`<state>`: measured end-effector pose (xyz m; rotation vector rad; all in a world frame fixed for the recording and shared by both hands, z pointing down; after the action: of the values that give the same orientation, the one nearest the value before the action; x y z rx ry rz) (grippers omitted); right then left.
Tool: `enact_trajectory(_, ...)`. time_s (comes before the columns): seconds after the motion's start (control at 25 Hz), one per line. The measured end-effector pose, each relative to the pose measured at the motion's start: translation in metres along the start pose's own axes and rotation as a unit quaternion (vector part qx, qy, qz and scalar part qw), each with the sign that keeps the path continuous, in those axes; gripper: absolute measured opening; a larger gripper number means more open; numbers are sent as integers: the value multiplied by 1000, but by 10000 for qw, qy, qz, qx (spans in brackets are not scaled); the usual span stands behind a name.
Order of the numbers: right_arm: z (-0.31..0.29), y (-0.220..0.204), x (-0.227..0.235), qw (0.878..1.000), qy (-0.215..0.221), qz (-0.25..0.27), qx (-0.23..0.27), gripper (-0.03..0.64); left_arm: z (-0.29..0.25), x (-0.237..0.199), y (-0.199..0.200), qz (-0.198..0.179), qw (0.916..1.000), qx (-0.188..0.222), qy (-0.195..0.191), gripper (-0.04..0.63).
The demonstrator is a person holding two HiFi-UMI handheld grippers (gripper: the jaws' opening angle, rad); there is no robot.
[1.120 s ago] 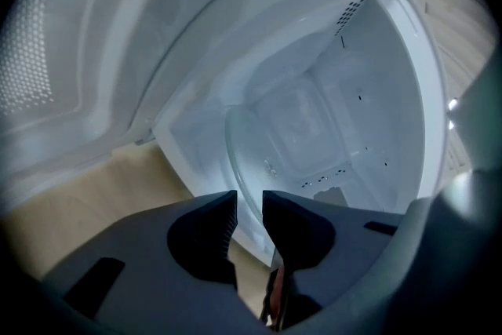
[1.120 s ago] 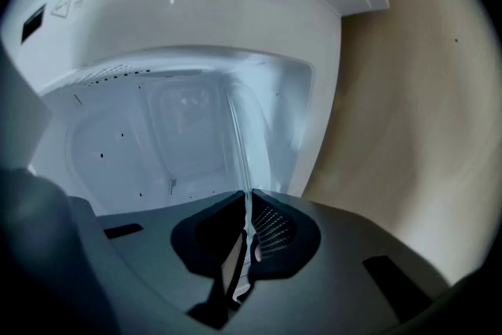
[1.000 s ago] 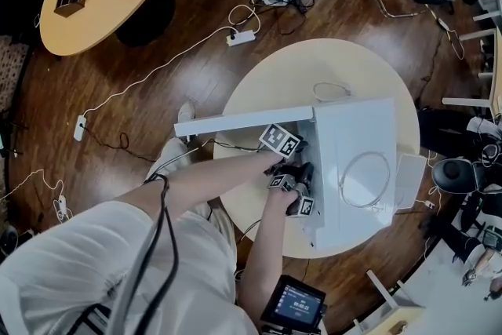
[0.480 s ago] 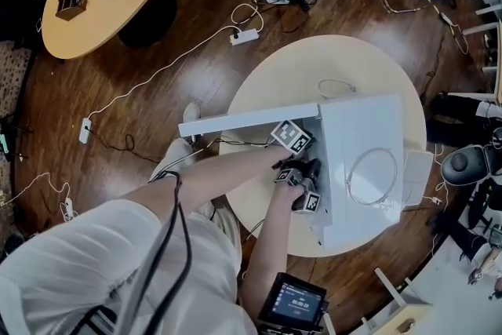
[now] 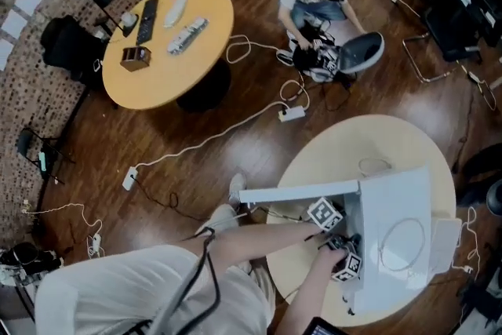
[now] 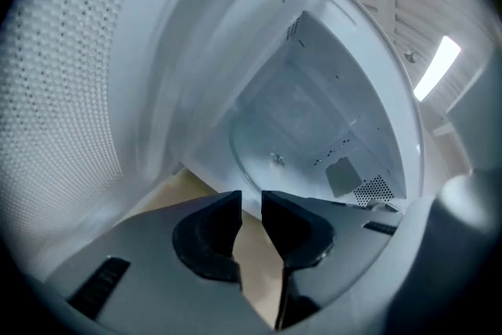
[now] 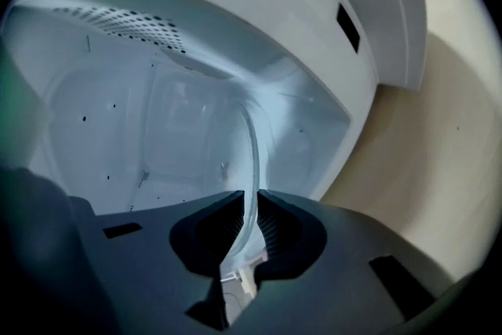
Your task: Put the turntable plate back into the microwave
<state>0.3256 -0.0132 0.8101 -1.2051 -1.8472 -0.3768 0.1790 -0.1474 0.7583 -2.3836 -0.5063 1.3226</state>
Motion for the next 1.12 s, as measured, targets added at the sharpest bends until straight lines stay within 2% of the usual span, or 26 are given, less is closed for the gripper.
enact_trajectory(0.12,-3,-1,-1,9989,33,455,61,42,18,-8,0,-348,9980,-196,484,84)
enact_trajectory(0.2,-4,-10,-6,9973,93,723,26,95,29,-15,11,-537,9963,-207,641,84)
enact_trajectory(0.24,-3,-14,-9,9962,114,861,11,140,33,-15,16,-584,9960,-186,646,84)
enact_trajectory(0.4,10,-9,-16,9907,115,1356,78,202,42,0,13,-563,9969,-148,528,84)
enact_trajectory(0.48,10,-16,-27,9853,251,1688,67,259,48,2,20,-537,9973,-55,493,84)
enact_trajectory(0.56,13,-25,-33,9804,369,1933,47,289,60,4,27,-561,9972,26,487,84)
enact_trajectory(0.76,39,-17,-25,9693,591,2375,-228,291,80,26,9,-651,9972,96,355,84)
enact_trajectory(0.84,53,-13,-20,9616,790,2602,-387,291,86,35,-10,-640,9977,87,228,84)
enact_trajectory(0.92,62,-24,-27,9460,1171,2937,-713,291,87,34,-34,-488,9988,30,95,84)
enact_trajectory(0.96,62,-37,-34,9339,1368,3169,-936,291,90,30,-37,-446,9990,59,50,84)
enact_trajectory(1.04,54,-59,-42,9003,1439,3907,-1268,291,109,24,-16,-559,9979,333,59,84)
enact_trajectory(1.12,45,-68,-35,8564,1161,4846,-1352,291,132,31,2,-569,9971,500,-9,84)
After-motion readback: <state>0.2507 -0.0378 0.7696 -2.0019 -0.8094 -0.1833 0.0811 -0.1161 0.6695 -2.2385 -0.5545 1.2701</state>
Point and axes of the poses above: the fingertips, and each gripper's own axes: z backward along the fingers, x to its right, y out of its top, the point moved 8 cm from there along z, backward along the fingers, and after that the axes turned 4 degrees about x, right-handed, at the moved point
